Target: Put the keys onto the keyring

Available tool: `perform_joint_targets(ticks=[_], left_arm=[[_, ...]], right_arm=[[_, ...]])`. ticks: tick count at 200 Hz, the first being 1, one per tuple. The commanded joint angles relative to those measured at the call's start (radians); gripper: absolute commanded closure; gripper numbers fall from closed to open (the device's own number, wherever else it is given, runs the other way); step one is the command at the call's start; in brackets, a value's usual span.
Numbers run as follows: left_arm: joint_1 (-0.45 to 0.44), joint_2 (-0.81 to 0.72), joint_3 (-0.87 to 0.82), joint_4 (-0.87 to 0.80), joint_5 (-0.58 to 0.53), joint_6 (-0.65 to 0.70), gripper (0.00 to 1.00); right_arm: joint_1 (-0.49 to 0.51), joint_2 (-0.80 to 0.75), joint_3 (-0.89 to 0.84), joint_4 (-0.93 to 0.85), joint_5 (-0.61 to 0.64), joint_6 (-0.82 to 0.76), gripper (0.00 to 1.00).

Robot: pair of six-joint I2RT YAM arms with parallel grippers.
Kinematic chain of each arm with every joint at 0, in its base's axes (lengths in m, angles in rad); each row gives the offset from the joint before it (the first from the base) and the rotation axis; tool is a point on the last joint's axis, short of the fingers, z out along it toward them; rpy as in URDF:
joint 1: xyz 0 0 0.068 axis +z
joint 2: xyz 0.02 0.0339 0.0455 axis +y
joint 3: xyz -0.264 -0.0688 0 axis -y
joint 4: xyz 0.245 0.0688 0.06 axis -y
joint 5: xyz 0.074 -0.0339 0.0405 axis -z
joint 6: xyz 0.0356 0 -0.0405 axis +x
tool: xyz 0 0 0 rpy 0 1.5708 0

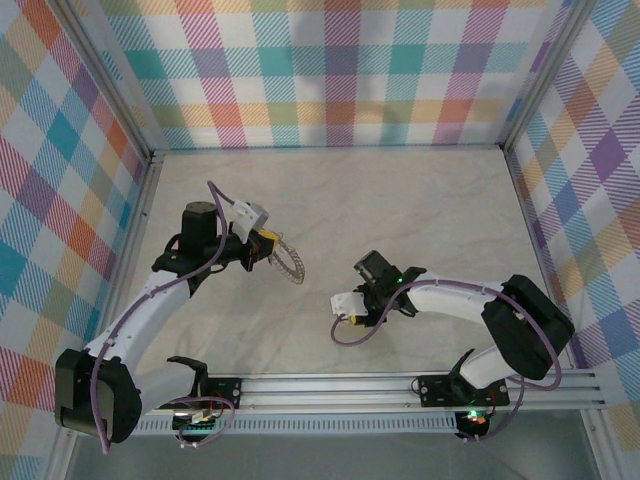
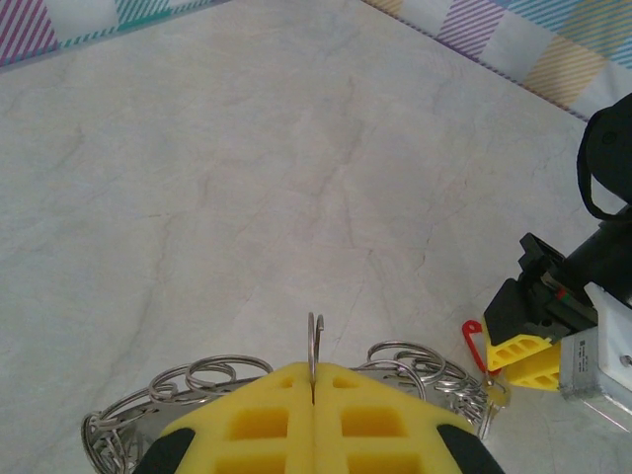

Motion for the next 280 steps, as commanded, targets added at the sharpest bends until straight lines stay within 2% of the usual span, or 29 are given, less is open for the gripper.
perform_joint_targets(ticks=[1, 61, 129, 195, 222, 280], left_arm=[[-0.013, 0.002, 0.019, 0.012, 0.031, 0.014, 1.0], [-0.015, 0.003, 0.022, 0.008, 0.032, 0.015, 1.0], [-0.016, 0.001, 0.023, 0.007, 0.031, 0.014, 1.0], [-0.018, 0.005, 0.026, 0.006, 0.03, 0.014, 1.0], [-0.018, 0.007, 0.028, 0.003, 0.027, 0.014, 1.0], [-0.018, 0.003, 0.028, -0.005, 0.026, 0.022, 1.0]], right_arm=[[0.001, 0.013, 0.024, -0.047, -0.076, -0.002, 0.73], [0.001, 0.042, 0.039, -0.073, -0.077, -0.004, 0.72], [-0.011, -0.003, 0.037, -0.044, -0.08, 0.004, 0.62], [-0.03, 0.089, 0.092, -0.105, -0.081, -0.015, 0.56], [-0.03, 0.117, 0.114, -0.136, -0.115, -0.022, 0.6], [-0.03, 0.108, 0.105, -0.155, -0.102, -0.03, 0.71]])
